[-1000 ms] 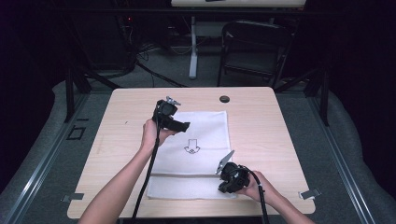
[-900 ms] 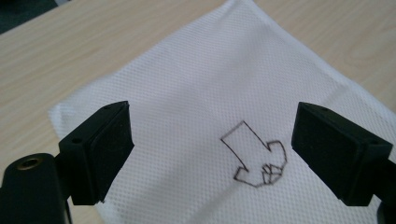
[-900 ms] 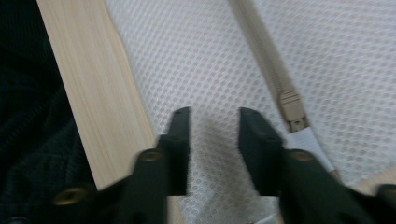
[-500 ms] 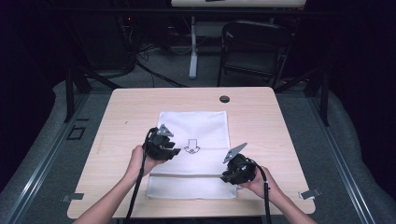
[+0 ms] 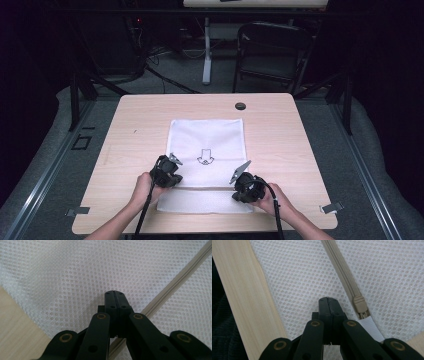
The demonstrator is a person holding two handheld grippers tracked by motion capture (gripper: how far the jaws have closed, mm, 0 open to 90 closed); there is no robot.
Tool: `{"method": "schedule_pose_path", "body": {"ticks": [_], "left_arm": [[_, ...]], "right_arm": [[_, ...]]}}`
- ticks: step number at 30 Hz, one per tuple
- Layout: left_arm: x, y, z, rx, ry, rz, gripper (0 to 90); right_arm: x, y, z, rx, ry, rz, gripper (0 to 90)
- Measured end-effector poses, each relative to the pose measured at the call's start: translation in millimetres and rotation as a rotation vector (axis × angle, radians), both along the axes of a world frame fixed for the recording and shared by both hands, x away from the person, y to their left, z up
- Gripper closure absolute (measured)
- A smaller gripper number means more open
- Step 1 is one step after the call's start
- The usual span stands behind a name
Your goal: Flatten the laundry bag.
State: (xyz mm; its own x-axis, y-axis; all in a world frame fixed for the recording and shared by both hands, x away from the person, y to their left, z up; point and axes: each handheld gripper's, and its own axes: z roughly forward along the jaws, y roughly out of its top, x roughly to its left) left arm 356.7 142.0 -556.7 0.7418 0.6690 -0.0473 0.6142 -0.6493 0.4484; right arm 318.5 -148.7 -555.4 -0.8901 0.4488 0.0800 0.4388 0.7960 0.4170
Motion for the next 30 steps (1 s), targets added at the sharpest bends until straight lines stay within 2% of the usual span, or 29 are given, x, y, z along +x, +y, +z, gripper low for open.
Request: {"method": "schedule_pose_path", "body": {"ticks": [3,6,11,15,17,18,21,22,24,26,27,28,30], "left_arm": [[-2.6,0.8,0.0,-0.001,0.005,0.003,90.0],[-5.9,3.2,-0.4,-0.011,0.008,0.008,90.0],[-14.9,5.3,-0.5,-0.003,0.000,0.016,90.0],[-20.3,6.7,0.0,-0.006,0.015,0.026,90.0],[-24.4,6.5,0.2,0.002,0.009,0.022,90.0],[-24.3,6.6,0.2,0.001,0.010,0.024,90.0],[-23.3,7.6,0.9,-0.006,0.018,0.023,90.0],[-22.9,7.7,1.6,-0.013,0.021,0.026,86.6],[-21.2,8.6,6.1,-0.043,0.023,0.033,71.3],[-22.3,7.5,11.6,-0.072,-0.009,0.022,62.3],[-22.9,6.1,13.7,-0.082,-0.023,0.022,54.6],[-23.5,4.5,15.5,-0.099,-0.024,0.006,50.2],[-25.7,-2.0,17.9,-0.089,-0.048,0.005,38.5]], "right_arm": [[-1.3,0.4,0.5,-0.006,0.003,0.013,90.0],[-2.1,0.4,-0.3,0.007,0.016,0.020,90.0],[-6.8,3.8,0.4,0.004,0.038,0.050,90.0],[-9.7,4.7,1.9,0.000,0.053,0.064,90.0],[-7.8,0.2,7.3,0.037,0.052,0.049,88.5],[-6.5,-3.3,11.7,0.067,0.045,0.029,87.7],[-0.8,-17.2,24.2,0.112,0.010,-0.027,87.8],[1.5,-22.9,26.5,0.115,-0.005,-0.041,87.8],[3.7,-29.5,27.4,0.114,-0.029,-0.075,88.1],[7.3,-34.5,26.5,0.100,-0.033,-0.090,88.1],[8.9,-36.2,25.8,0.090,-0.035,-0.097,88.7],[10.8,-37.6,25.4,0.076,-0.038,-0.097,89.8],[13.1,-38.6,23.6,0.067,-0.037,-0.116,90.0]]}}
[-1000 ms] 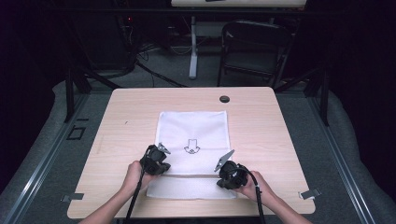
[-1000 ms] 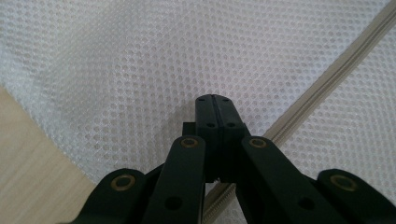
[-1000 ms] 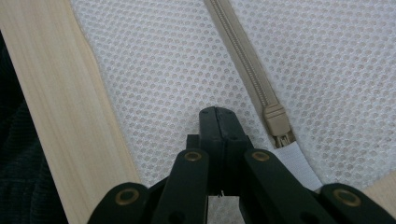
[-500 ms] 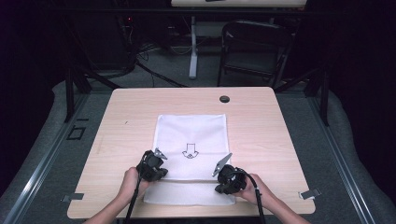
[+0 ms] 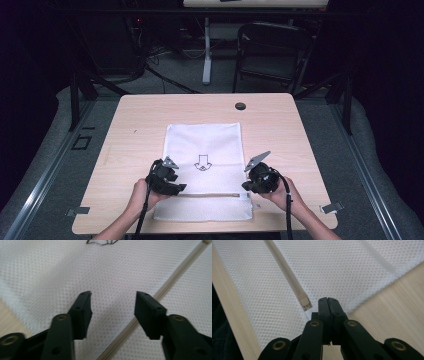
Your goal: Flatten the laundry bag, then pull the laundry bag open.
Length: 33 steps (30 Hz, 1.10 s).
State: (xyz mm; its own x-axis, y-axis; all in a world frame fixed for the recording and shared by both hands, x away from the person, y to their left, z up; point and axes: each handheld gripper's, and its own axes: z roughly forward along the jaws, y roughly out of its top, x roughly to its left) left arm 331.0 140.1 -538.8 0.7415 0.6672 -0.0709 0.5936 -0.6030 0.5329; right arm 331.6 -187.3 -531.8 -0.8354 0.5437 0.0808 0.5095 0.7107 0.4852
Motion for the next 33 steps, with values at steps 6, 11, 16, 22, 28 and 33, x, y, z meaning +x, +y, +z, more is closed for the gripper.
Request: {"method": "schedule_pose_path", "body": {"ticks": [6,11,16,22,28,33], "left_arm": [[-2.4,-23.0,5.4,-0.041,-0.039,-0.082,23.9],[-2.8,-40.7,7.5,-0.063,-0.059,-0.122,17.6],[-2.8,-56.3,7.1,-0.073,-0.069,-0.170,17.4],[-3.6,-73.8,5.1,-0.064,-0.066,-0.197,19.5],[-5.9,-93.4,2.2,-0.058,-0.071,-0.254,29.9],[-6.5,-111.8,-2.4,-0.070,-0.073,-0.314,40.8]], "right_arm": [[3.3,2.7,-4.2,-0.013,0.015,-0.018,90.0],[6.5,5.7,-13.8,-0.026,0.038,-0.039,90.0],[9.3,8.0,-20.1,-0.041,0.053,-0.043,90.0],[10.6,6.8,-23.6,-0.042,0.060,-0.041,90.0],[10.9,3.9,-24.8,-0.022,0.063,-0.037,90.0],[11.3,-0.1,-26.3,0.006,0.072,-0.045,90.0]]}}
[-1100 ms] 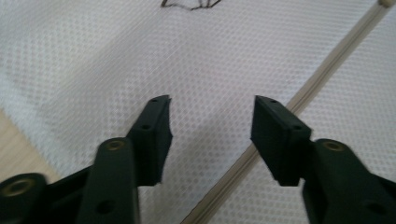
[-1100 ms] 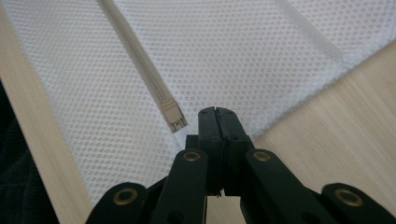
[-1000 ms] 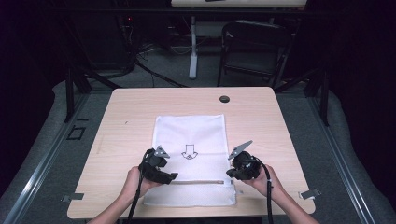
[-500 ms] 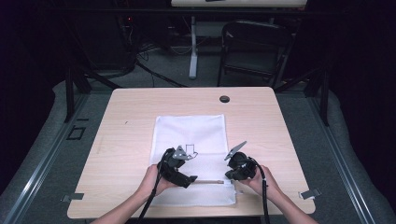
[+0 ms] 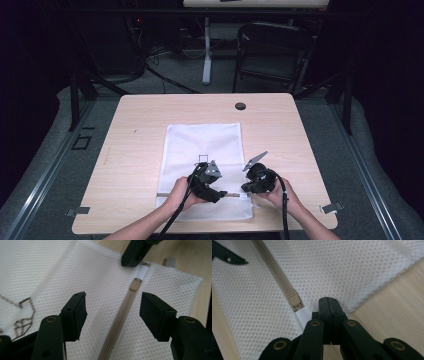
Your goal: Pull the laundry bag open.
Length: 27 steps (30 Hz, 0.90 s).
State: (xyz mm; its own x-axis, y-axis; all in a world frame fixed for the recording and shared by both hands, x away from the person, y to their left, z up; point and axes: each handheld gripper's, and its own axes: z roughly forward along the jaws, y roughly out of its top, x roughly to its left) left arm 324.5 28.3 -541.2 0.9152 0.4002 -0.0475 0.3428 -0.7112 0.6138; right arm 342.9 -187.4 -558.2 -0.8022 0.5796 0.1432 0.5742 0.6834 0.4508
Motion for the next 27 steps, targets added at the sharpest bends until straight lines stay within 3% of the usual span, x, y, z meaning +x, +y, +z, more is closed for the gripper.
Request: {"method": "schedule_pose_path", "body": {"ticks": [1,2,6,10,17,20,22,27], "left_arm": [[0.5,-2.7,-1.7,-0.017,0.013,-0.017,44.2],[1.1,-5.2,-2.6,-0.015,0.013,-0.025,44.6],[3.6,-14.2,-7.4,-0.015,0.027,-0.049,52.1],[5.4,-21.6,-12.5,-0.017,0.039,-0.073,58.1],[7.5,-32.5,-23.5,-0.010,0.074,-0.120,62.1],[7.3,-34.6,-25.2,-0.011,0.067,-0.125,66.4],[7.9,-34.4,-24.9,-0.013,0.071,-0.131,71.1],[8.8,-33.4,-23.9,-0.033,0.074,-0.144,79.3]], "right_arm": [[-0.4,0.0,0.0,-0.001,-0.002,0.001,90.0],[-2.0,1.4,-1.2,0.011,-0.010,-0.020,90.0],[-2.9,2.7,-0.4,-0.002,-0.013,-0.016,90.0],[-2.7,0.4,-1.5,0.018,-0.011,-0.020,90.0],[-3.5,0.4,-1.6,0.017,-0.020,-0.014,90.0],[-1.9,-1.0,-0.2,-0.002,-0.017,0.013,90.0],[-3.9,-0.2,-2.4,0.026,-0.028,-0.011,90.0],[-3.7,-0.6,-2.6,0.029,-0.027,-0.010,90.0]]}}
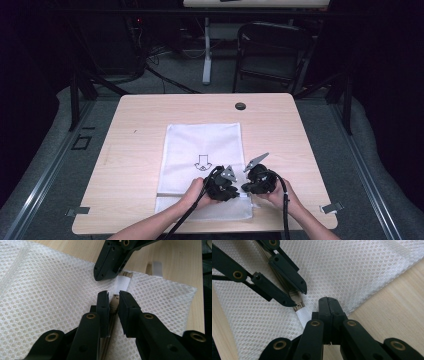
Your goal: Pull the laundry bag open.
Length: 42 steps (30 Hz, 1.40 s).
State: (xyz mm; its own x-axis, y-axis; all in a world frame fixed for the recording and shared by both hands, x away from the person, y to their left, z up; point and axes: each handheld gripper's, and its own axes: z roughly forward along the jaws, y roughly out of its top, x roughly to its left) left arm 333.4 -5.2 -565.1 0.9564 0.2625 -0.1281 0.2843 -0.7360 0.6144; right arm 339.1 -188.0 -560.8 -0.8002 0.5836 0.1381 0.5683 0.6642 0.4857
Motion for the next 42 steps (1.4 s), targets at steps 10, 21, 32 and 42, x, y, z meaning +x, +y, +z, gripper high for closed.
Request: {"method": "schedule_pose_path", "body": {"ticks": [10,21,32,42], "left_arm": [[-2.3,-5.2,-2.6,0.017,0.006,-0.022,80.0],[-4.7,-3.8,-4.5,0.000,-0.018,-0.012,82.0],[-6.9,-4.0,-4.7,0.000,-0.038,-0.012,82.3],[-8.1,-3.7,-3.0,0.017,-0.043,-0.021,82.4]], "right_arm": [[1.3,-0.9,1.6,-0.022,0.003,0.018,90.0],[-3.2,2.7,13.0,-0.008,0.011,0.001,90.0],[-6.7,4.5,6.6,-0.047,0.067,0.006,90.0],[-9.4,6.0,6.9,-0.070,0.041,0.022,90.0]]}}
